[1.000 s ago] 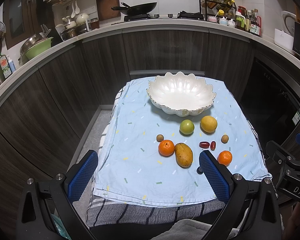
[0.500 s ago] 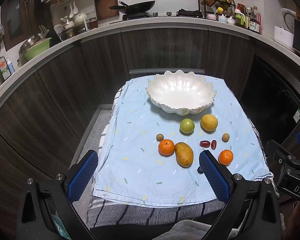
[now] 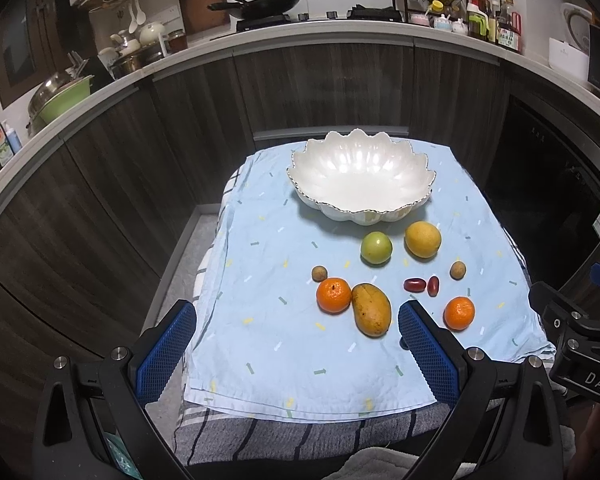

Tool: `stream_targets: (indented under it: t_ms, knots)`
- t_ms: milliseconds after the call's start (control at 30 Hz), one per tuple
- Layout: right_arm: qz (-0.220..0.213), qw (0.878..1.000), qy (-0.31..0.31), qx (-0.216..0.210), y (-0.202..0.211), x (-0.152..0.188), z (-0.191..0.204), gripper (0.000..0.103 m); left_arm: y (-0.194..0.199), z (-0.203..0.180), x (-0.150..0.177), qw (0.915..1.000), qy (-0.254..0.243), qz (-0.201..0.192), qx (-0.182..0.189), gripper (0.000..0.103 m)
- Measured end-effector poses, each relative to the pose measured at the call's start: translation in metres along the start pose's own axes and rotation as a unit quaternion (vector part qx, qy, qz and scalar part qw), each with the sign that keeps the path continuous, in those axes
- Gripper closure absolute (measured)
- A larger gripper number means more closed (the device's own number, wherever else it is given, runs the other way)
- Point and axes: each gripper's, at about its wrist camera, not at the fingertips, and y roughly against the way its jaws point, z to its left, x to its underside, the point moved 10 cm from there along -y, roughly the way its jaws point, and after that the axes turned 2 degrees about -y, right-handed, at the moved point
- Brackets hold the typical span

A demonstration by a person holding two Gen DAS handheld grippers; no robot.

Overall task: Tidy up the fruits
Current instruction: 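Grasp the mango with the left tool while the right tool grasps a tangerine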

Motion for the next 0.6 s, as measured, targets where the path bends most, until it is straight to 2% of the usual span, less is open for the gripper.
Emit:
stream_targets:
  t_ms: [600]
  knots:
    - [0.045,0.999,0.004,-0.005,-0.045,0.001,-0.005,0.000,-0.042,-0.028,-0.004,0.9975,-0.039,0.046,0.036,0.000]
